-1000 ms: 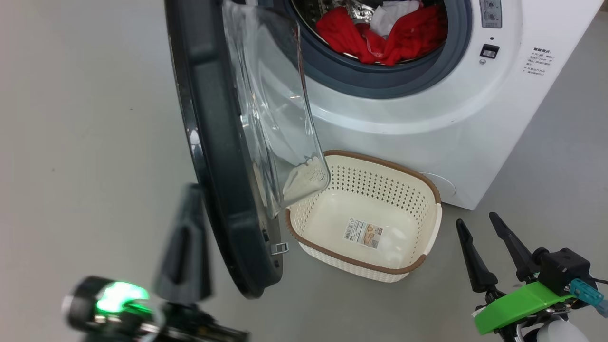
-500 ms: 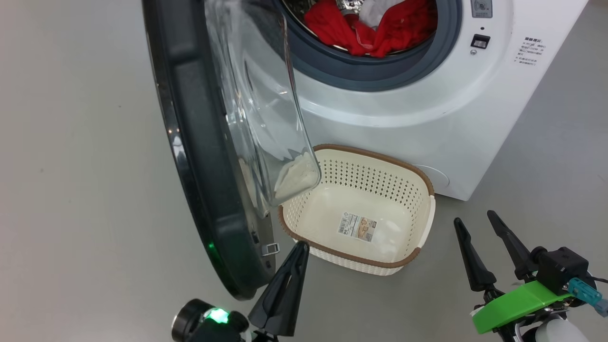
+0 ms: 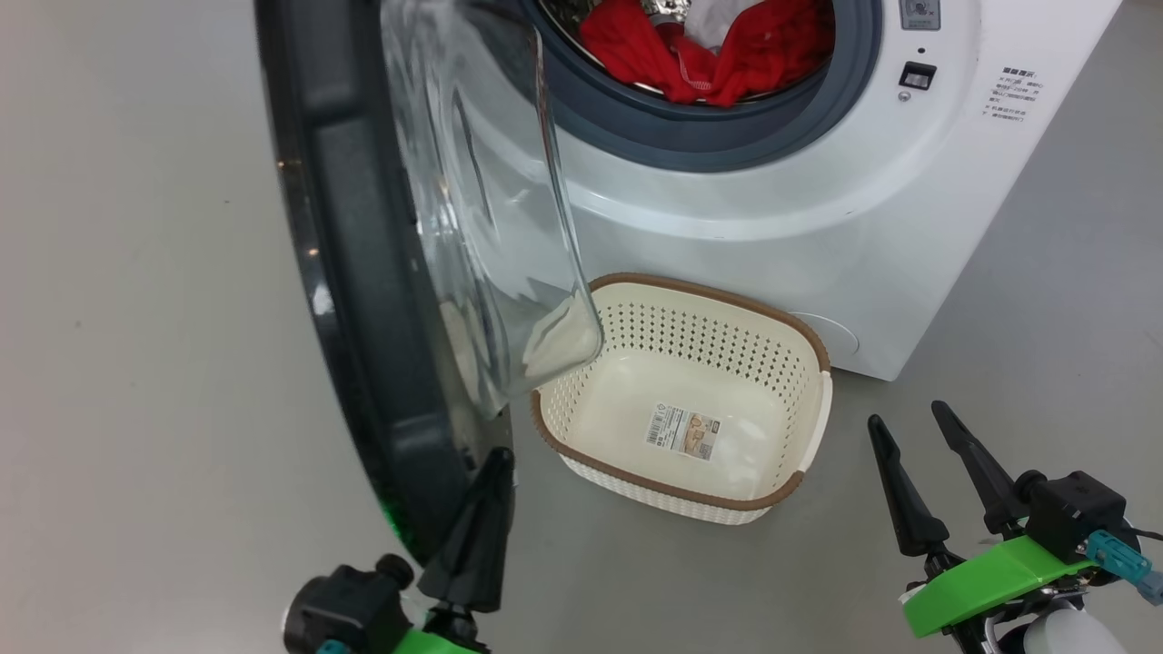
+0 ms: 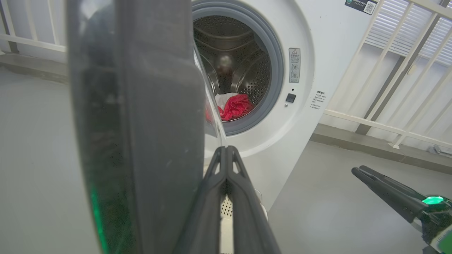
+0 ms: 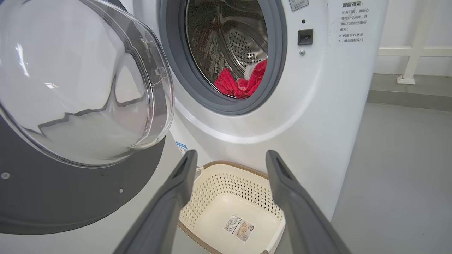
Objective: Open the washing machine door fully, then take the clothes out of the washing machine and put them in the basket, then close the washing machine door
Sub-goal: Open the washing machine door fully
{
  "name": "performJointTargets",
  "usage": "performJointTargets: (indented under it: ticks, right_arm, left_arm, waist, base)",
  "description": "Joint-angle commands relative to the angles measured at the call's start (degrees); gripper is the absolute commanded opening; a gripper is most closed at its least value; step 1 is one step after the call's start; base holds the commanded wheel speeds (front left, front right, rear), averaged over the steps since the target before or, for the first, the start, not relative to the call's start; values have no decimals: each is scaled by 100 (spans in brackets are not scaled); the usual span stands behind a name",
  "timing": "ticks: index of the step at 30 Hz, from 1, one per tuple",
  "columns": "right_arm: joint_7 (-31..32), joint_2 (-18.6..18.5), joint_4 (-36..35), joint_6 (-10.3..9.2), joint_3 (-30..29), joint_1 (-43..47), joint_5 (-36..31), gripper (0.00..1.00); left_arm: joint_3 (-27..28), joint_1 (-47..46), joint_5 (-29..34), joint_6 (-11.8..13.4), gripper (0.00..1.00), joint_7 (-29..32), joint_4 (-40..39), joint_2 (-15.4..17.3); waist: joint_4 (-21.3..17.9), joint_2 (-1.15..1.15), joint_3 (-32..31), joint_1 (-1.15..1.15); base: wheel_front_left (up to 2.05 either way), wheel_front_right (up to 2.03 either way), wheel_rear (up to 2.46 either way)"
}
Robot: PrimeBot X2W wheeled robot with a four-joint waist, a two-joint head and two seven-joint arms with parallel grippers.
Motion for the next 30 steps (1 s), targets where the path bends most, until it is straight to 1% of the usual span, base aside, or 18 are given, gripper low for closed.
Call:
performJointTargets:
  ticks: [1,8,12,16,25,30]
  right_arm:
    - [-37,-13,-156,37,108,-129,-36,100]
    - [-37,-8,-166,37,88,-87,-30,100]
    - [-37,4,-166,37,105,-61,-27,100]
    - [-37,-2,-171,37,128,-45,-20,100]
    - [-37,-11,-177,37,178,-85,5,100]
    - [-37,-29,-180,37,205,-115,7,100]
  left_arm:
    - [361,-128,-18,46,0,-29,-80,45]
    - [892,19,60,16,0,-29,-70,45]
    - [1284,123,210,-72,0,-29,-77,45]
    - [1737,151,336,-170,0,-29,-39,45]
    - [2781,54,554,-297,0,-29,80,45]
    - [3435,-172,672,-446,0,-29,315,60]
  waist:
    - [13,0,-5,0]
    - [65,0,-28,0]
    - [106,0,-47,0]
    - [141,0,-46,0]
    - [113,0,8,0]
    - [72,0,89,0]
  base:
    - [0,0,0]
    - [0,0,0]
    - [0,0,0]
    - [0,0,0]
    - [0,0,0]
    - [0,0,0]
